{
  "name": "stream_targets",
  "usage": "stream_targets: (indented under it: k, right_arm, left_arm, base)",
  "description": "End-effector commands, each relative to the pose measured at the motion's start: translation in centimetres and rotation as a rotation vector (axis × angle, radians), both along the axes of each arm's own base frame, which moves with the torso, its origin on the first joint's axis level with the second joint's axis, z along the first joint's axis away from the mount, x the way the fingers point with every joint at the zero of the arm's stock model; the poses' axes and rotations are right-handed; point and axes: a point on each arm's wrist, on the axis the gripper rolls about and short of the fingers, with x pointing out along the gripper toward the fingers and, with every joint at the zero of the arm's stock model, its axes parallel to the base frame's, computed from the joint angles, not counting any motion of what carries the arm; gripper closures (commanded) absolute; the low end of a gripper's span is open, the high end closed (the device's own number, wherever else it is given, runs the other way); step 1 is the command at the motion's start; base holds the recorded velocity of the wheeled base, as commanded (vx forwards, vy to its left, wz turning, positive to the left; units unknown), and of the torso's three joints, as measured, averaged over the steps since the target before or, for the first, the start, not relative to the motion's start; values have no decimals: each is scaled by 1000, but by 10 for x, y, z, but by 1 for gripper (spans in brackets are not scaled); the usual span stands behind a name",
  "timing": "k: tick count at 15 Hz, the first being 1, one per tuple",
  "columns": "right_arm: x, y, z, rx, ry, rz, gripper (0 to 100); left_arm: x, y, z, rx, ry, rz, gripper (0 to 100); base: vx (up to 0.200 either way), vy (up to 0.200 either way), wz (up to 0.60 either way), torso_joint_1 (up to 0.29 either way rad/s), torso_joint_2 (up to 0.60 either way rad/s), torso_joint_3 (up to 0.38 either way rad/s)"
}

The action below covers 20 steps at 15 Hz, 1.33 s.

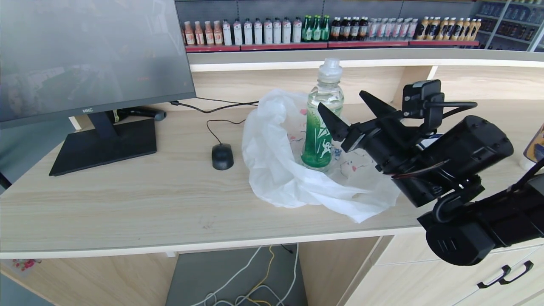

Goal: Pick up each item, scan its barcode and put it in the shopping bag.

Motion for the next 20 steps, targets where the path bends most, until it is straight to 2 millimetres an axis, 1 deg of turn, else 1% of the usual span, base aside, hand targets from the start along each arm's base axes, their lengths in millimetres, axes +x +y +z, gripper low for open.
stream_targets:
  k: [1,2,6,9,12,20]
  right_arm:
    - [-11,-6,7,5,-11,1,0]
    - [-20,-11,9,3,-7,-1,0]
    - [-31,-17,14,7,-14,1,0]
    - [-31,-17,13,5,-11,1,0]
    - [-31,-17,13,5,-11,1,0]
    - [-28,-15,9,0,0,1,0]
  left_arm:
    - [0,0,0,0,0,-2,0]
    - [0,0,0,1,0,-2,0]
    - [0,0,0,0,0,-2,0]
    - [0,0,0,-2,0,-2,0]
    - [0,0,0,-2,0,-2,0]
    - [0,0,0,1,0,-2,0]
  base:
    - [0,0,0,0,0,0]
    - [0,0,0,0,0,0]
    - [0,0,0,0,0,0]
    - [0,0,0,0,0,0]
    - [-200,0,0,6,7,5]
    - [0,0,0,0,0,0]
